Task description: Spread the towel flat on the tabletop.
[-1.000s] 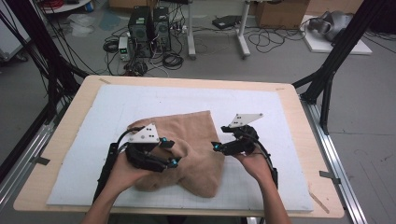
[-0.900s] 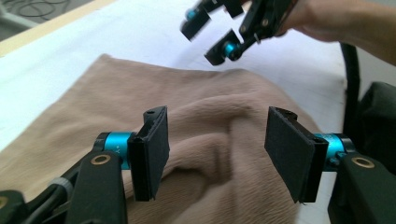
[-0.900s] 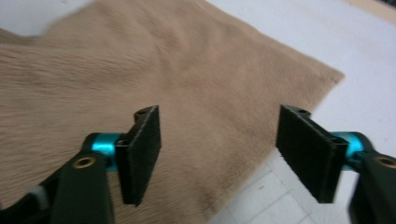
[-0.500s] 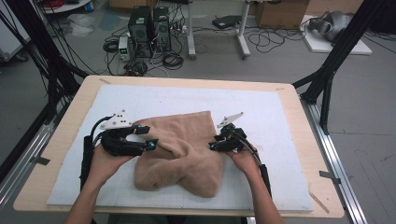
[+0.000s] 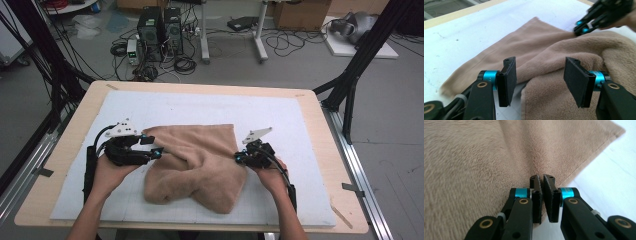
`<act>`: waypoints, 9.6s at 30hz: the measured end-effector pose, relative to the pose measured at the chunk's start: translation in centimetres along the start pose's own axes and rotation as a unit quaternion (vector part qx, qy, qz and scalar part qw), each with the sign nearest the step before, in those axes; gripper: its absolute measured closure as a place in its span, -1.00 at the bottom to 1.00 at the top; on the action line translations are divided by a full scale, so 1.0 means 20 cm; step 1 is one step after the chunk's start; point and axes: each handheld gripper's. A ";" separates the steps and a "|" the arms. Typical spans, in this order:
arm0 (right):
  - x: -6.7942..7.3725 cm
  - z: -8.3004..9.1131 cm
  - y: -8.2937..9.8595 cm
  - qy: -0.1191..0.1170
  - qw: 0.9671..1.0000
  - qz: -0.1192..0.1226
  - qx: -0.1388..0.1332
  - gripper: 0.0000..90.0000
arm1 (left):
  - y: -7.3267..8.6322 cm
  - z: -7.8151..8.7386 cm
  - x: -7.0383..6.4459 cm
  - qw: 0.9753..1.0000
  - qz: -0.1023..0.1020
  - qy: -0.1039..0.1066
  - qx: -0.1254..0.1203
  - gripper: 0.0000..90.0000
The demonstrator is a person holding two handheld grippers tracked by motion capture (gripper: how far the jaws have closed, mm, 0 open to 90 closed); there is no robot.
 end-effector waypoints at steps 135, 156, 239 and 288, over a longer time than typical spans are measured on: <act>-0.19 0.09 -0.23 0.003 0.999 -0.025 -0.047 0.54 | 0.01 -0.25 0.33 0.995 0.040 -0.072 0.064 0.31; 0.18 0.19 -0.21 -0.055 0.994 0.020 -0.089 0.04 | 0.07 -0.06 0.00 0.999 -0.014 0.010 0.050 -0.06; 0.15 -0.20 -0.16 -0.054 0.998 0.036 -0.004 0.84 | 0.14 -0.49 0.19 0.989 -0.007 -0.068 0.131 0.88; -0.11 0.11 -0.19 0.013 0.998 -0.014 -0.062 0.48 | 0.05 -0.05 0.33 0.996 0.032 -0.069 0.045 0.47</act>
Point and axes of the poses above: each handheld gripper's, and its own axes: z roughly backward along the jaws, y roughly out of its underside, x roughly to its left, and after that the axes turned 1 degree about -x, right-handed
